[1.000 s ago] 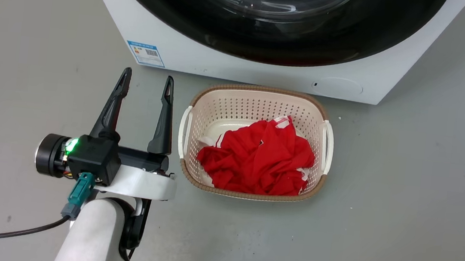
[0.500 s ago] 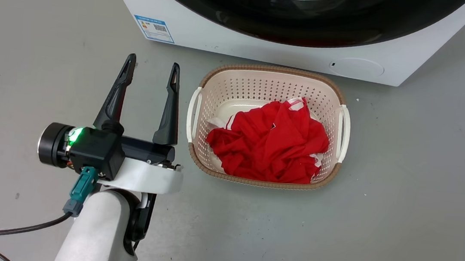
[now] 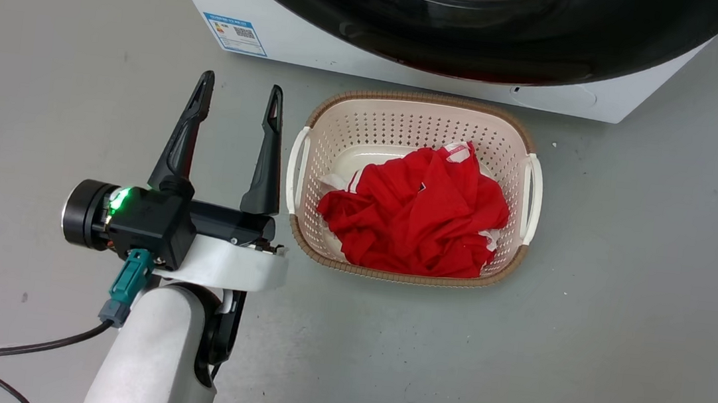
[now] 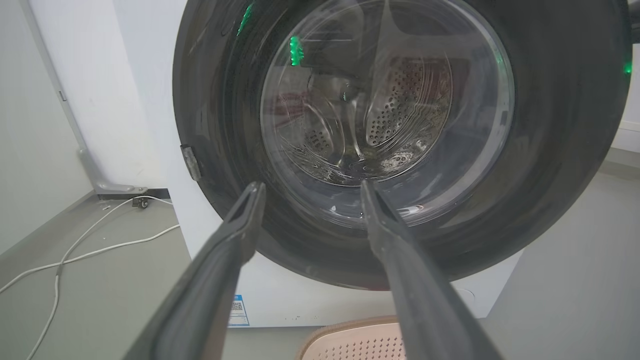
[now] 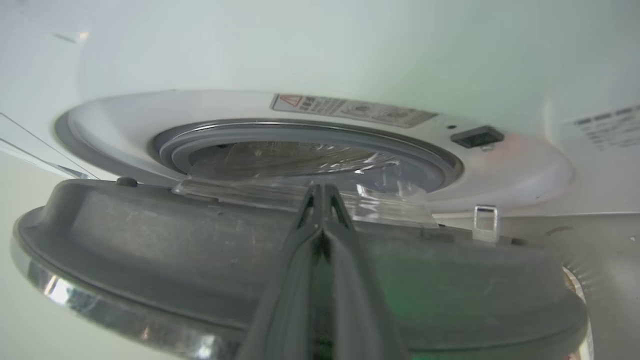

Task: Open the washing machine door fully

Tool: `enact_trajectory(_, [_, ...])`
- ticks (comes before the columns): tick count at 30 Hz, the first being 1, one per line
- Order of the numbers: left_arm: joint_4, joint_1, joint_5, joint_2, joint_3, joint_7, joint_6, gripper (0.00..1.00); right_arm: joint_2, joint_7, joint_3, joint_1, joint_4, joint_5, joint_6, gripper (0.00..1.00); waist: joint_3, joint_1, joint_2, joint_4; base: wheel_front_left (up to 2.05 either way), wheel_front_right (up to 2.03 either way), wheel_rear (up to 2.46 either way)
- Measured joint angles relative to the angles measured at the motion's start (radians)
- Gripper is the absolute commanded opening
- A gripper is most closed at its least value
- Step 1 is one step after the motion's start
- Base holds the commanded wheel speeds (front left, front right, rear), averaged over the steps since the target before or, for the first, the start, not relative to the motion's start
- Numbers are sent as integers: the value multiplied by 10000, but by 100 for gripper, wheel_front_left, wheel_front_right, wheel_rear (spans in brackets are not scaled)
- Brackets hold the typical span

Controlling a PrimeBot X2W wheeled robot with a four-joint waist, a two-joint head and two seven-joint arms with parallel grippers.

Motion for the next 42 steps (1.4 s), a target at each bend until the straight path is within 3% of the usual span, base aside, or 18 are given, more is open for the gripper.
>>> enact_trajectory(15, [441, 235, 2, -4, 134, 0, -10, 100, 81, 1883, -261, 1936, -1093, 825, 0, 0, -1023, -1, 0, -254, 0, 0, 0])
enact_trajectory(33, [970, 1473, 234, -4, 527, 0, -301, 100, 1141, 3296, -194, 5590, -3599, 1827, 0, 0, -3026, -1, 0, -668, 0, 0, 0])
enact_trajectory(42, [1032, 1700, 263, -4, 558, 0, -389, 100, 1720, 3670, 153, 6803, -5076, 2171, 0, 0, -3438, -2, 0, -679, 0, 0, 0])
